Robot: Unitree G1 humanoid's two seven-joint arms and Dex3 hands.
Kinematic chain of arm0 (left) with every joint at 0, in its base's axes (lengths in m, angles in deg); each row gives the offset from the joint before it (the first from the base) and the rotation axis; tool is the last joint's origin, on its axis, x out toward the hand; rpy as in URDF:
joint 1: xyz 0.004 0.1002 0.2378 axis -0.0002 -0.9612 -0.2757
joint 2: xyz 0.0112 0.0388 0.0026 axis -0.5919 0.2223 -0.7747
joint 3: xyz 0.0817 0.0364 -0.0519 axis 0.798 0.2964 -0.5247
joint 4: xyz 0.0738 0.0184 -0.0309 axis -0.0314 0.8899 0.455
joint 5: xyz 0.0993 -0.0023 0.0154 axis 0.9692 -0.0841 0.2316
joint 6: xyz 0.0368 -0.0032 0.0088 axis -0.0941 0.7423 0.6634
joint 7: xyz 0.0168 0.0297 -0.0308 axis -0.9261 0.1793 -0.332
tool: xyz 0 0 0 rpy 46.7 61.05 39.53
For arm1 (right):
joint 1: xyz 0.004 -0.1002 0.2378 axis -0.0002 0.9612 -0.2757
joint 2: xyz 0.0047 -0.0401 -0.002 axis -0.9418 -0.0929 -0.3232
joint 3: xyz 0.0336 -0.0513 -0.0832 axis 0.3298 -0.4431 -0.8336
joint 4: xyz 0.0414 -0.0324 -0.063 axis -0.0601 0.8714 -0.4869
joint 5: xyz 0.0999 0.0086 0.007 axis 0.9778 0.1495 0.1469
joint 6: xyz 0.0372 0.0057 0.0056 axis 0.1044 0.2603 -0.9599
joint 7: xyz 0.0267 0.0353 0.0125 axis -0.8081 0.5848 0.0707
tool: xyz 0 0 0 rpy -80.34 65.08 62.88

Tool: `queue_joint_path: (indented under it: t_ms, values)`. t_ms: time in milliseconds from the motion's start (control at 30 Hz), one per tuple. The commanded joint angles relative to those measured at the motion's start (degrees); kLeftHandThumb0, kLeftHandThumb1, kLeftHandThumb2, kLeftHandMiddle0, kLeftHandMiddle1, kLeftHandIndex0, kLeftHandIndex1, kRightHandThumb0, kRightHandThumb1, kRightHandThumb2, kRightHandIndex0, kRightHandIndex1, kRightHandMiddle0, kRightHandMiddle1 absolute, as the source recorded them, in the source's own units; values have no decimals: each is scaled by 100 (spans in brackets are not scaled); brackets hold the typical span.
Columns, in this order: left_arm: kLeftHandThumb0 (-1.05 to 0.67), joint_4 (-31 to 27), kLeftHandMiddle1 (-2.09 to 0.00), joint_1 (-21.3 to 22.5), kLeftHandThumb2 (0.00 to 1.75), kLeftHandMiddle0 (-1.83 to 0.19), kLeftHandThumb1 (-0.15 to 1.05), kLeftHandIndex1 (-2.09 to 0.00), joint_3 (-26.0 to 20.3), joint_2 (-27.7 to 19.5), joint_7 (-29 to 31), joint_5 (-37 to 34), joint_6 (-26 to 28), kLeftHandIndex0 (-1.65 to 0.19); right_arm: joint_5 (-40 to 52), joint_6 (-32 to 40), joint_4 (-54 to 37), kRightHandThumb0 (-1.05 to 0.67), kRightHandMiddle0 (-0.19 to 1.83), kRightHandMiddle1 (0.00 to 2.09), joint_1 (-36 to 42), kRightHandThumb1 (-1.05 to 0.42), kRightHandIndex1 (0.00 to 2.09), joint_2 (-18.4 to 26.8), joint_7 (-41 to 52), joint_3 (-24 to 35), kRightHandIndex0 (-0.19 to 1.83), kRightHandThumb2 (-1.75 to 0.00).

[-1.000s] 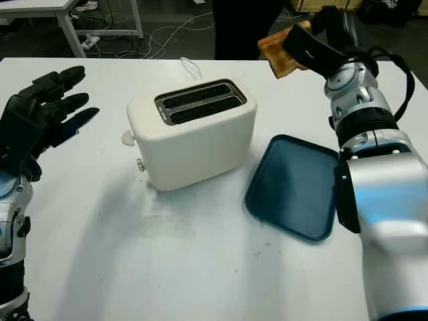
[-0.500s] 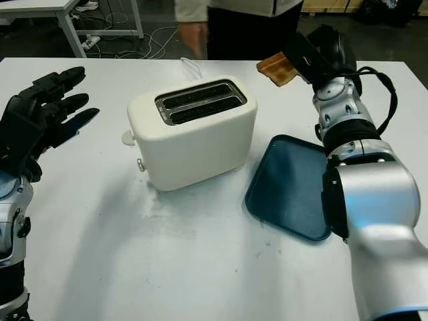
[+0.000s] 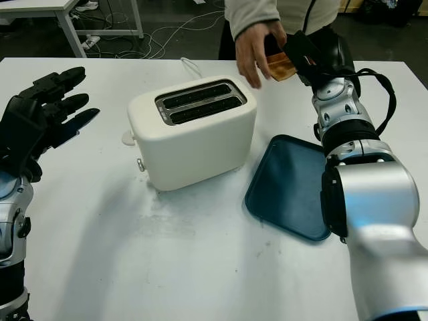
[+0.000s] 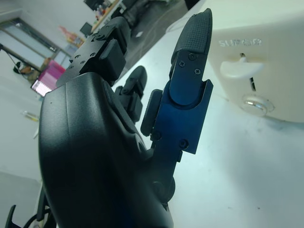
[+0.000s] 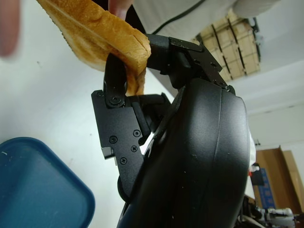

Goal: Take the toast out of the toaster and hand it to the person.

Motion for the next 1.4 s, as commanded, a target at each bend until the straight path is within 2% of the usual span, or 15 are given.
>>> queue_joint_path:
  t_ms: [0,300,433,600,700,833,1000,1067,1100,1133,1167,1200,1233,1267,1367]
  values:
    - [-63,17,-18,7,10,-46,92,0,9,-51,7,-13,-67,-47,92,70,-3,-21,32,166,-23,-92,175,-1,17,42,61,-35]
    - [-63,27,-18,19,9,-45,92,0,-13,-29,2,-44,-76,-47,66,42,-8,-23,32,159,-36,-92,175,-9,52,22,65,-36]
    - [-65,48,-19,19,10,-46,92,0,11,-49,-6,2,-117,-47,57,59,-9,-24,32,148,-51,-92,175,-24,39,14,60,-33]
    - [-64,41,-19,5,10,-46,92,0,1,-44,5,-13,-104,-47,94,-199,-13,-18,37,161,31,-92,175,-40,6,51,60,-30]
    - [-63,23,-19,-6,10,-45,92,0,-10,-32,-6,-20,-67,-47,190,-159,-9,-23,35,170,17,-92,175,-74,165,132,66,-34]
    - [-63,-11,-19,-28,10,-46,92,0,4,-33,-37,28,-48,-48,194,-278,-6,-23,29,165,64,-92,175,-74,403,100,60,-37]
    - [-63,-11,-19,-44,10,-46,92,0,14,-27,-56,48,-52,-48,92,-443,8,-25,34,171,144,-92,175,-53,581,-83,62,-36]
    - [-63,-26,-19,-57,10,-46,92,0,-4,-9,-64,20,-32,-48,28,-543,14,-28,47,159,184,-92,172,-6,686,-182,65,-35]
    - [-63,-41,-18,-65,10,-46,92,0,-5,-7,-74,23,-18,-48,-27,-597,15,-31,57,144,213,-92,166,25,710,-247,68,-35]
    - [-63,-43,-18,-72,10,-47,92,0,-11,-3,-84,18,-21,-48,-70,-624,10,-36,66,119,239,-92,146,50,732,-305,72,-35]
    - [-63,-41,-18,-78,10,-47,92,0,-16,-1,-90,12,-26,-48,-92,-646,3,-47,75,71,261,-92,95,64,753,-335,77,-35]
    - [-63,-38,-18,-84,9,-47,92,0,-24,1,-96,5,-29,-48,-69,-672,-12,-51,83,43,289,-92,62,76,838,-330,84,-35]
    - [-64,-29,-18,-88,9,-47,92,-1,-34,6,-100,-5,-31,-48,-48,-688,-27,-55,79,22,319,-92,38,92,952,-328,81,-35]
    - [-65,-17,-18,-93,9,-47,92,-1,-40,1,-100,-5,-42,-48,-70,-720,-54,-58,68,9,357,-92,18,114,1048,-368,71,-37]
    - [-64,-10,-18,-122,9,-47,92,0,-49,4,-113,2,-79,-48,-100,-855,-145,-61,48,1,501,-92,2,176,1192,-461,55,-41]
